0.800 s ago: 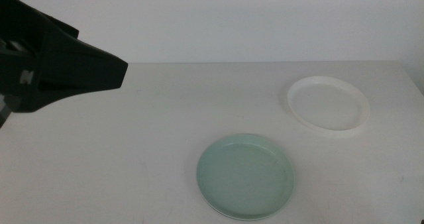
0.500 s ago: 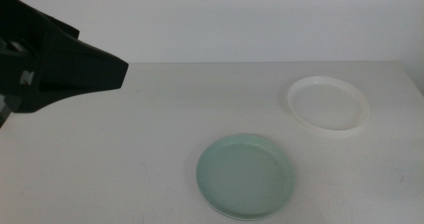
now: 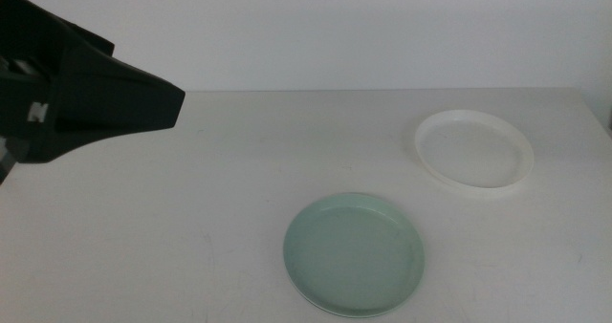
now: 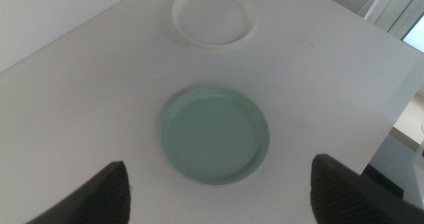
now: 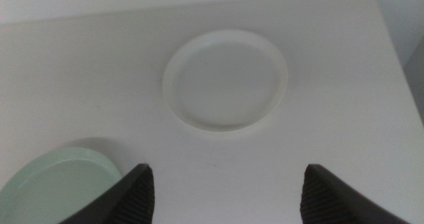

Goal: Stack the three bowls on top of each other.

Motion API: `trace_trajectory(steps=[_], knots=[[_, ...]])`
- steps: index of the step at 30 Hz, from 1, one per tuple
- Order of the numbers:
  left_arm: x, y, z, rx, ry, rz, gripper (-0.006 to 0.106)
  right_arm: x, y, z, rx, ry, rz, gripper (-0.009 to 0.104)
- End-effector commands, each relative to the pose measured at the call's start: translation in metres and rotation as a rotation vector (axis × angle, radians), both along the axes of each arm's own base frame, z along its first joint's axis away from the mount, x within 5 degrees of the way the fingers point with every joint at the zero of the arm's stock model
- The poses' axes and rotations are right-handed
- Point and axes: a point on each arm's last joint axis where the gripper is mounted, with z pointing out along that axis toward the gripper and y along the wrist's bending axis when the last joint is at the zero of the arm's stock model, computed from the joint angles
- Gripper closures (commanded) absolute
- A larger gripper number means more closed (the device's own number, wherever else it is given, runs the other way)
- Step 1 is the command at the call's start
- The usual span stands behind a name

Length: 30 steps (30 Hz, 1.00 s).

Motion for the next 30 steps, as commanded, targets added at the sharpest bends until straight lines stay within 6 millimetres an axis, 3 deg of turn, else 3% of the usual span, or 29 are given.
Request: trace_trajectory(steps=[1,6,11,20,25,30], knots=[[-0.004,0.000,0.014,-0.068,-0.058,0.005,-0.005,0.031,-0.003,0.019,-0.013,-0.018,-0.022,0.039],[-0.004,0.000,0.014,-0.068,-0.058,0.005,-0.005,0.099,-0.005,0.015,-0.080,0.144,-0.017,0.039],[-0.004,0.000,0.014,-0.068,-0.058,0.005,-0.005,0.168,-0.006,-0.006,-0.100,0.328,-0.005,0.039],[-0.004,0.000,0.014,-0.068,-0.058,0.005,-0.005,0.265,-0.024,-0.053,-0.117,0.555,-0.018,0.039],[-0.004,0.000,0.014,-0.067,-0.059,0.005,-0.005,0.296,-0.030,-0.076,-0.132,0.544,-0.006,0.039],[-0.004,0.000,0.014,-0.067,-0.059,0.005,-0.005,0.308,-0.040,-0.103,-0.134,0.587,-0.013,0.039]])
